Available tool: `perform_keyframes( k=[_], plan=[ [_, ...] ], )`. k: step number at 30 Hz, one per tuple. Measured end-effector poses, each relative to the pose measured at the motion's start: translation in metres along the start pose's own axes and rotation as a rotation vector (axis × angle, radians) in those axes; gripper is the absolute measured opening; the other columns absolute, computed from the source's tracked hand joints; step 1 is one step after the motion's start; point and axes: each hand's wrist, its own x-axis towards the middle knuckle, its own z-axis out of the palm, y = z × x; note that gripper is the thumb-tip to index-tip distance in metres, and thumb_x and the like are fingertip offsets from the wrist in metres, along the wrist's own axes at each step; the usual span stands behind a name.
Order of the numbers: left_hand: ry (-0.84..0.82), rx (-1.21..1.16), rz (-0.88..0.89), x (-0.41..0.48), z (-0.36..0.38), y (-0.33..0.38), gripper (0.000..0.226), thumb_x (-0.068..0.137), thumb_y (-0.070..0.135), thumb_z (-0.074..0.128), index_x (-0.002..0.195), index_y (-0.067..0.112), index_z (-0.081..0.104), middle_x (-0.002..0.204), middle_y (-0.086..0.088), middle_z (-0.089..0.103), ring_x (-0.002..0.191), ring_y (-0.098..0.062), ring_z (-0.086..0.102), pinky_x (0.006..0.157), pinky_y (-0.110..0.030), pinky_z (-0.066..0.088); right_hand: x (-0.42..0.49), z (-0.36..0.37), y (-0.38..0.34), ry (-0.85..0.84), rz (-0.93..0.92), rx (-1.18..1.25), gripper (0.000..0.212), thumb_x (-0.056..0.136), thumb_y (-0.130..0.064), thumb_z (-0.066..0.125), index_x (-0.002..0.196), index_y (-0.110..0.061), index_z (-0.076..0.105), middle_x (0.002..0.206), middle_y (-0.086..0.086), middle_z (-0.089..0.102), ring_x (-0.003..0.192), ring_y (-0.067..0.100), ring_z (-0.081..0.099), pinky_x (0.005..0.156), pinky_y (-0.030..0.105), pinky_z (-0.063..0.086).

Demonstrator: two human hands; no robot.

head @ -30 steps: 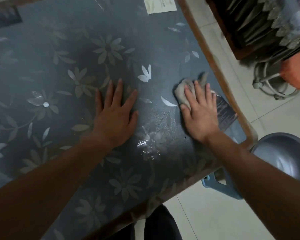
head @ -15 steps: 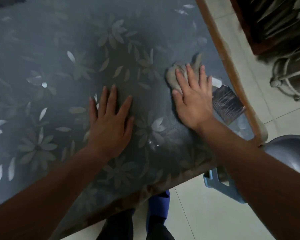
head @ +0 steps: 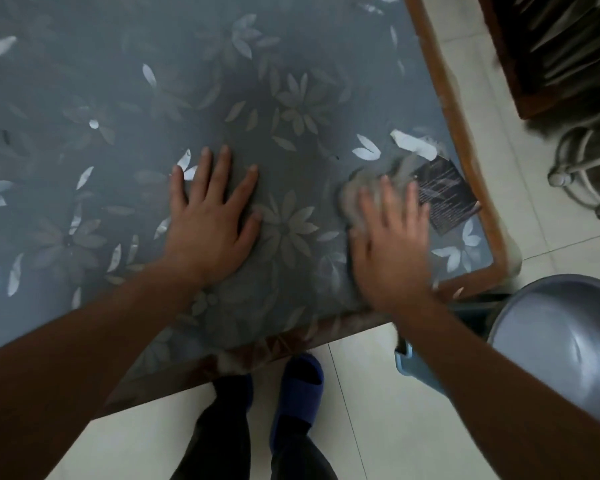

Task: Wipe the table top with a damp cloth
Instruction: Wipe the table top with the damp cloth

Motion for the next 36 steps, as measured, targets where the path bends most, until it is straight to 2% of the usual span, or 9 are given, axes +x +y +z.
perform_keyframes(
  k=[4, 9, 11, 16, 22, 25, 29, 33, 36],
  plan=[
    [0.011, 0.004, -0.004, -0.001, -0.001, 0.002, 0.062, 0.102, 0.052, 0.026, 0.159, 0.028, 0.025, 0.168, -0.016, 0.016, 0.156, -0.037, 0.009, 0.121, -0.065, 0.006, -0.031, 0.003, 0.009, -0.111, -0.308, -0.02, 0.058, 0.102, -0.04, 0.036, 0.156, -0.027, 0.024, 0.167, 0.003, 0.017, 0.154, 0.033, 0.003, 0.123, 0.059, 0.008],
    [-0.023, 0.009, -0.005, -0.001, -0.003, 0.001, 0.063, 0.102, 0.052, 0.024, 0.16, 0.027, 0.022, 0.169, -0.016, 0.013, 0.156, -0.037, 0.006, 0.121, -0.065, 0.003, -0.007, -0.013, 0.049, 0.003, 0.179, 0.092, 0.058, 0.103, -0.043, 0.027, 0.158, -0.025, 0.024, 0.167, 0.006, 0.019, 0.154, 0.035, 0.005, 0.123, 0.06, 0.008],
    [-0.039, 0.016, -0.008, 0.001, -0.001, 0.002, 0.064, 0.102, 0.053, 0.023, 0.16, 0.027, 0.021, 0.169, -0.016, 0.012, 0.156, -0.037, 0.006, 0.121, -0.066, 0.003, -0.01, -0.009, 0.02, 0.023, 0.232, 0.031, 0.06, 0.102, -0.045, 0.023, 0.158, -0.025, 0.023, 0.167, 0.007, 0.018, 0.154, 0.038, 0.006, 0.122, 0.06, 0.01],
    [-0.052, -0.003, -0.011, 0.001, -0.001, 0.0, 0.066, 0.1, 0.055, 0.022, 0.159, 0.027, 0.022, 0.169, -0.015, 0.011, 0.156, -0.037, 0.005, 0.121, -0.066, 0.004, -0.041, 0.012, -0.04, -0.12, -0.395, -0.011, 0.058, 0.1, -0.04, 0.038, 0.155, -0.027, 0.027, 0.166, 0.004, 0.023, 0.154, 0.036, 0.009, 0.122, 0.059, 0.008],
    [-0.046, -0.228, -0.014, 0.002, -0.008, -0.006, 0.069, 0.095, 0.044, 0.037, 0.157, 0.015, 0.028, 0.169, -0.014, 0.011, 0.157, -0.031, 0.003, 0.122, -0.063, -0.001, 0.0, 0.0, -0.026, -0.012, 0.149, 0.089, 0.06, 0.101, -0.045, 0.026, 0.158, -0.026, 0.023, 0.168, 0.002, 0.014, 0.155, 0.032, 0.0, 0.124, 0.052, 0.0],
    [0.041, -0.349, 0.033, -0.01, -0.02, -0.027, 0.071, 0.087, 0.033, 0.052, 0.153, 0.011, 0.034, 0.167, -0.018, 0.019, 0.156, -0.034, 0.009, 0.124, -0.061, 0.004, -0.007, 0.004, -0.045, -0.011, 0.217, 0.115, 0.062, 0.1, -0.047, 0.026, 0.158, -0.028, 0.021, 0.169, -0.001, 0.009, 0.155, 0.029, -0.005, 0.125, 0.048, -0.006],
    [0.12, -0.069, -0.066, -0.048, -0.02, -0.072, 0.069, 0.09, 0.051, 0.047, 0.154, 0.027, 0.033, 0.166, -0.017, 0.021, 0.155, -0.04, 0.009, 0.119, -0.067, -0.003, -0.024, 0.0, -0.055, -0.038, 0.227, 0.171, 0.061, 0.101, -0.046, 0.025, 0.159, -0.028, 0.021, 0.169, -0.003, 0.009, 0.155, 0.026, -0.006, 0.125, 0.051, -0.003],
    [-0.03, 0.032, -0.125, -0.059, -0.013, -0.09, 0.068, 0.098, 0.067, 0.018, 0.158, 0.036, 0.02, 0.169, -0.01, 0.012, 0.156, -0.037, 0.002, 0.114, -0.076, -0.001, -0.063, 0.013, -0.115, -0.07, -0.024, 0.059, 0.057, 0.103, -0.045, 0.024, 0.157, -0.027, 0.025, 0.167, 0.003, 0.015, 0.154, 0.035, 0.002, 0.123, 0.058, 0.007],
    [-0.022, 0.024, -0.126, -0.06, -0.01, -0.09, 0.068, 0.098, 0.064, 0.018, 0.159, 0.034, 0.02, 0.17, -0.009, 0.013, 0.156, -0.037, 0.003, 0.114, -0.077, 0.002, -0.073, 0.032, -0.151, -0.118, -0.304, 0.018, 0.058, 0.102, -0.051, 0.031, 0.155, -0.03, 0.028, 0.167, 0.001, 0.018, 0.155, 0.035, 0.004, 0.123, 0.057, 0.005]
  ],
)
